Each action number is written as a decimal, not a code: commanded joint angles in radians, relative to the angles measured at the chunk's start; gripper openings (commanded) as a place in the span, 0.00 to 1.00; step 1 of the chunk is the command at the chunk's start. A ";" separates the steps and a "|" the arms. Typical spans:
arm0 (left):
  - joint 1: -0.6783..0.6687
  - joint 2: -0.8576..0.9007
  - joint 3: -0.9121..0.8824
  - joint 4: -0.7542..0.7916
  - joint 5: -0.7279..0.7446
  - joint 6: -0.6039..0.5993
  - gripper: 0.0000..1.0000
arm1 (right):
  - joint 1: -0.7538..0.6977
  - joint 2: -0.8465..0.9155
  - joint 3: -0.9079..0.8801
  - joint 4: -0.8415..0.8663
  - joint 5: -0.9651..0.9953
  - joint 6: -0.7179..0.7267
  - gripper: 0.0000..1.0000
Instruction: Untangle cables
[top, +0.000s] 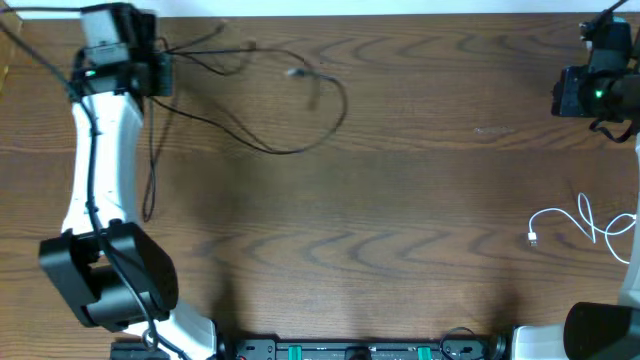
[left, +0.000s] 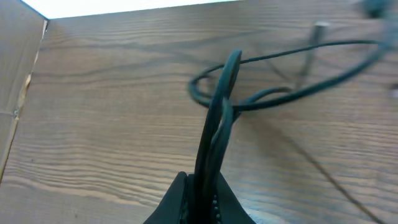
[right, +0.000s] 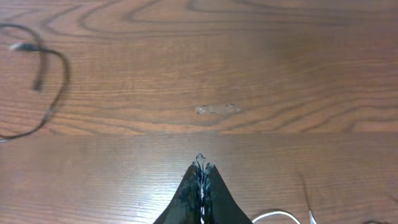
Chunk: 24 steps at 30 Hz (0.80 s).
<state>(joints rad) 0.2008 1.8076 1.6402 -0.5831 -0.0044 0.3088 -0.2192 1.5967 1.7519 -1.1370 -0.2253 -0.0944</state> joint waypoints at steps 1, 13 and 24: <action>-0.010 -0.044 0.000 -0.003 0.077 -0.032 0.07 | -0.002 -0.010 0.023 -0.004 0.009 0.016 0.01; -0.216 -0.044 0.000 -0.003 0.152 -0.041 0.07 | 0.029 -0.010 0.023 -0.003 -0.045 -0.008 0.03; -0.554 -0.044 0.000 -0.003 0.154 -0.041 0.08 | 0.031 -0.010 0.023 -0.002 -0.047 -0.008 0.01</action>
<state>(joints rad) -0.2813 1.7966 1.6402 -0.5854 0.1314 0.2810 -0.1921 1.5967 1.7523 -1.1397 -0.2600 -0.0948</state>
